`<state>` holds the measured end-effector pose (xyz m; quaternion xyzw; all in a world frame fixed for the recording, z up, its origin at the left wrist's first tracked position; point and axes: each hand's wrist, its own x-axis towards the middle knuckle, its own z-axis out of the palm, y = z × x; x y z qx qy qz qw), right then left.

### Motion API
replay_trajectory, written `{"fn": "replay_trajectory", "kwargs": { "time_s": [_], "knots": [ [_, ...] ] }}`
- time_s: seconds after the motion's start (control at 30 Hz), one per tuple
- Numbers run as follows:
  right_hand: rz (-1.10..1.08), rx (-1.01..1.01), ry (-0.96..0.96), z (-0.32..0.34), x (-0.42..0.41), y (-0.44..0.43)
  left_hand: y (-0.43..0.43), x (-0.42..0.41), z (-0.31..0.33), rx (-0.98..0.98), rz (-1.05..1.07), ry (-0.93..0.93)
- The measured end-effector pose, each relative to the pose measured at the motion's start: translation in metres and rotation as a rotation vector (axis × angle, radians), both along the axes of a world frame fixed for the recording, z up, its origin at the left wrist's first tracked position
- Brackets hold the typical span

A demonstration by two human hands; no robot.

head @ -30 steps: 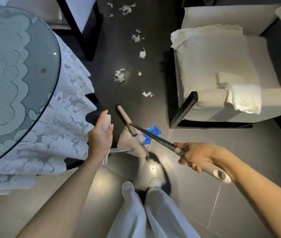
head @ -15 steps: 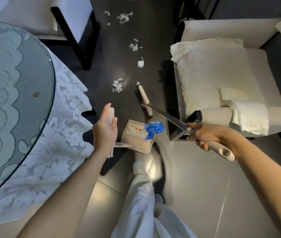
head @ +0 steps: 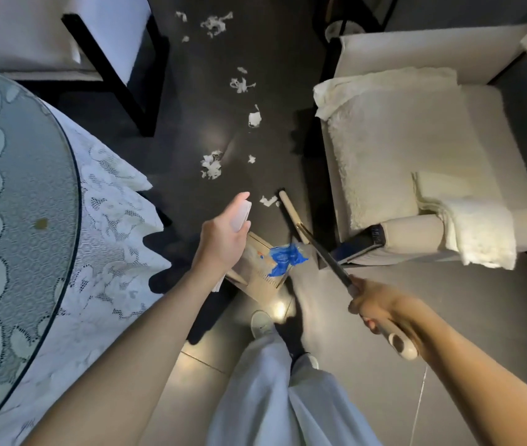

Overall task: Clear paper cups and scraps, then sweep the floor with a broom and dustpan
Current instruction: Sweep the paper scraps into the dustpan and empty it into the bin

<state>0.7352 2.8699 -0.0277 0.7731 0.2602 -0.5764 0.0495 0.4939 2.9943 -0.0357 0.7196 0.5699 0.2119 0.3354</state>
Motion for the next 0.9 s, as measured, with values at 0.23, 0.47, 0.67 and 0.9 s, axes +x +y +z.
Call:
{"fn": "replay_trajectory", "kwargs": {
  "time_s": [0.23,0.47,0.67,0.9],
  "knots": [
    [-0.175,-0.058,0.247,0.014,-0.026,-0.043,-0.038,0.012,0.005,0.039,0.015,0.050],
    [-0.264,-0.021,0.345,0.046,0.008,-0.049,-0.076,0.006,0.006,0.091,0.255,0.018],
    [-0.032,0.040,0.230,0.064,0.018,-0.024,-0.066,0.010,0.016,0.105,0.406,-0.090],
    [-0.076,0.139,0.211,0.049,0.036,0.037,-0.025,0.017,0.011,0.100,0.494,-0.061]
  ]
}}
